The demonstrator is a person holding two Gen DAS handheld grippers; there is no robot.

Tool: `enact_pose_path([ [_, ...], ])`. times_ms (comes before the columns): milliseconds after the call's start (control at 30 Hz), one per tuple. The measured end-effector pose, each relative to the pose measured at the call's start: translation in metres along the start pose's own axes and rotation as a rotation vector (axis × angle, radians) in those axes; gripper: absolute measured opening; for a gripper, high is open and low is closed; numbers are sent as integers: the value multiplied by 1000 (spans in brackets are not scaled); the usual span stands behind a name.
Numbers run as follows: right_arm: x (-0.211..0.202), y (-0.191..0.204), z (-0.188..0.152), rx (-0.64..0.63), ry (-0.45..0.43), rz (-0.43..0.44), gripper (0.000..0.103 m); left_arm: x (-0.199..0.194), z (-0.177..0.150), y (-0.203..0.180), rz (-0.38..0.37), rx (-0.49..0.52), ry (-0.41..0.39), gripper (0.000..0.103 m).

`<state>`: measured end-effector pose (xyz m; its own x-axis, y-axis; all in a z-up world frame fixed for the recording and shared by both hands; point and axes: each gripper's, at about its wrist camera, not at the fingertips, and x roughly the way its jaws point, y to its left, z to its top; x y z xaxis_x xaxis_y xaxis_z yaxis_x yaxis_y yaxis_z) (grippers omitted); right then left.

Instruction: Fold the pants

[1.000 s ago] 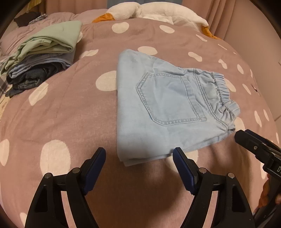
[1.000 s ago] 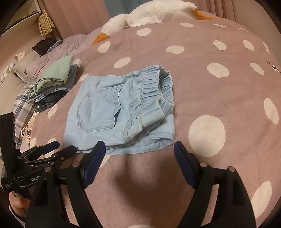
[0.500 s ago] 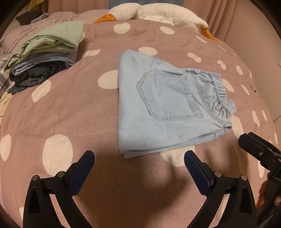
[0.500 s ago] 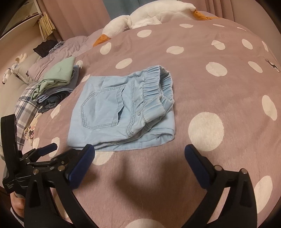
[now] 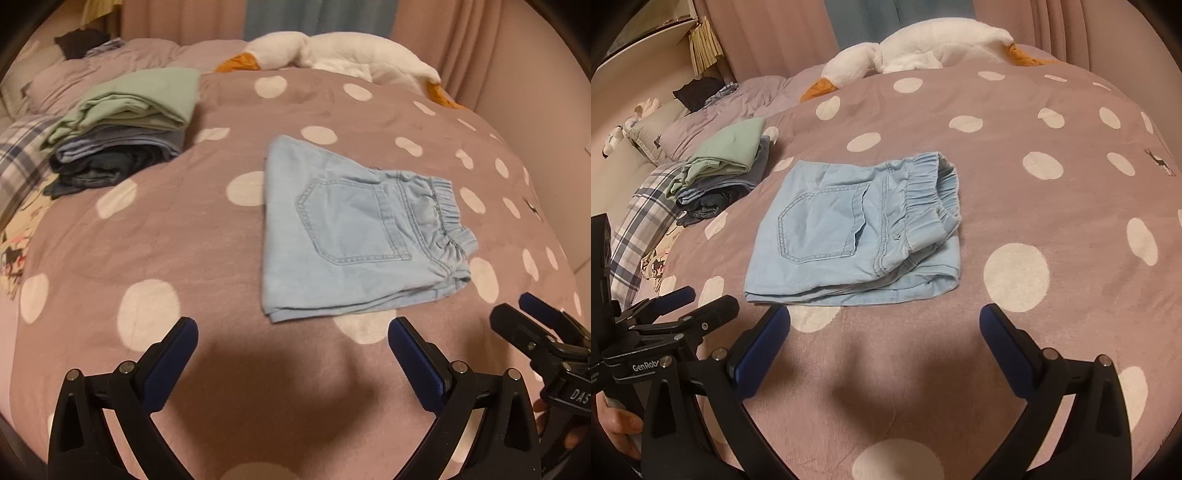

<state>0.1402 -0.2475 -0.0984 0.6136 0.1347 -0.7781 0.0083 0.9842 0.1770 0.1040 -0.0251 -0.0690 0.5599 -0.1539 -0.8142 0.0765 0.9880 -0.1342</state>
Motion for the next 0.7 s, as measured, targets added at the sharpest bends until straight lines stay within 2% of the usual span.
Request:
enact_pose_path([
  [467,-53,20,-6,-70,-84,5,103,-51,-16,-16,32,45,-63,102],
  [700,-71,25,-10,-84,-111,13,103,-73,-23,-21,12,54,-100,102],
])
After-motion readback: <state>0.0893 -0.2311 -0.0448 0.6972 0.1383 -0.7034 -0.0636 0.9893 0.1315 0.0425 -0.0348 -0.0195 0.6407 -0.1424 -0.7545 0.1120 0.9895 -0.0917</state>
